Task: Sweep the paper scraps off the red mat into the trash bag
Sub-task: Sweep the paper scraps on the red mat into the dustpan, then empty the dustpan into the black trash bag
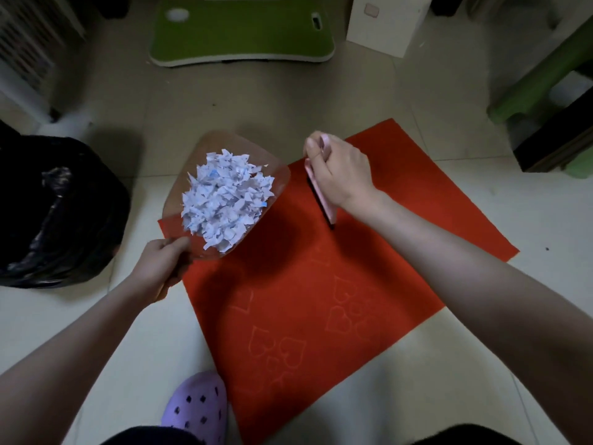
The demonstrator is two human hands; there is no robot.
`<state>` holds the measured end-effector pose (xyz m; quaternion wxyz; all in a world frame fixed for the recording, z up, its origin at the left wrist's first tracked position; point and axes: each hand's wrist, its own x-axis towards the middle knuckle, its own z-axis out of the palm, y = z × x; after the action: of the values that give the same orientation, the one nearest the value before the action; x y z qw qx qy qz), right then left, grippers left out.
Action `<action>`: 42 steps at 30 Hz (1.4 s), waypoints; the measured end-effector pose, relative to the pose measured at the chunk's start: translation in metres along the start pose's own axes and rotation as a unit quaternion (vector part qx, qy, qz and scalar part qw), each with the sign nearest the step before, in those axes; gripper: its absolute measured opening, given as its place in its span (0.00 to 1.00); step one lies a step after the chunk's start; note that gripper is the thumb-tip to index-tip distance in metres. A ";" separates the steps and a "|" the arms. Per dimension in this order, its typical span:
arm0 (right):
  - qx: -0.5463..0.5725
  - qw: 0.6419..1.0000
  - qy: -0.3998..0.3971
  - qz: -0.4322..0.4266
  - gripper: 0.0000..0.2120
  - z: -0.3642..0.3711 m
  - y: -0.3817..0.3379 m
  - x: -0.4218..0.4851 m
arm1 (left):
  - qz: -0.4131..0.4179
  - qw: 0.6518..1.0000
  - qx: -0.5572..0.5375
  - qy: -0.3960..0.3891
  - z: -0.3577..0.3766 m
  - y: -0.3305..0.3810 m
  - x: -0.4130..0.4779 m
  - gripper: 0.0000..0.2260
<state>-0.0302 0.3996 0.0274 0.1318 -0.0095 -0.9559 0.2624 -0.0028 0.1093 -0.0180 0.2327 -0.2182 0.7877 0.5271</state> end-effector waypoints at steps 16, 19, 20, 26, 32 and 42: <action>0.227 0.965 -0.133 -0.006 0.09 0.037 -0.140 0.069 | -0.009 0.990 -0.044 0.131 -0.144 0.036 -0.042 0.13; 0.236 0.960 -0.147 -0.014 0.08 0.047 -0.165 0.075 | -0.022 0.982 -0.049 0.180 -0.181 0.032 -0.039 0.12; 0.240 0.959 -0.152 -0.017 0.08 0.051 -0.172 0.077 | -0.028 0.978 -0.048 0.199 -0.191 0.030 -0.037 0.12; 0.248 0.954 -0.166 -0.030 0.09 0.081 -0.218 0.084 | -0.060 0.956 -0.026 0.285 -0.244 0.012 -0.023 0.12; 0.243 0.952 -0.182 -0.037 0.09 0.102 -0.249 0.097 | -0.074 0.944 0.078 0.311 -0.284 0.006 -0.005 0.16; 0.246 0.946 -0.201 -0.061 0.09 0.125 -0.279 0.106 | -0.102 0.879 0.336 0.323 -0.294 0.015 0.011 0.15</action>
<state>-0.1506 0.1060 0.0908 -0.0494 0.1345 -0.8668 0.4777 -0.0606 -0.1605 0.0857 0.0773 -0.3639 0.9223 0.1046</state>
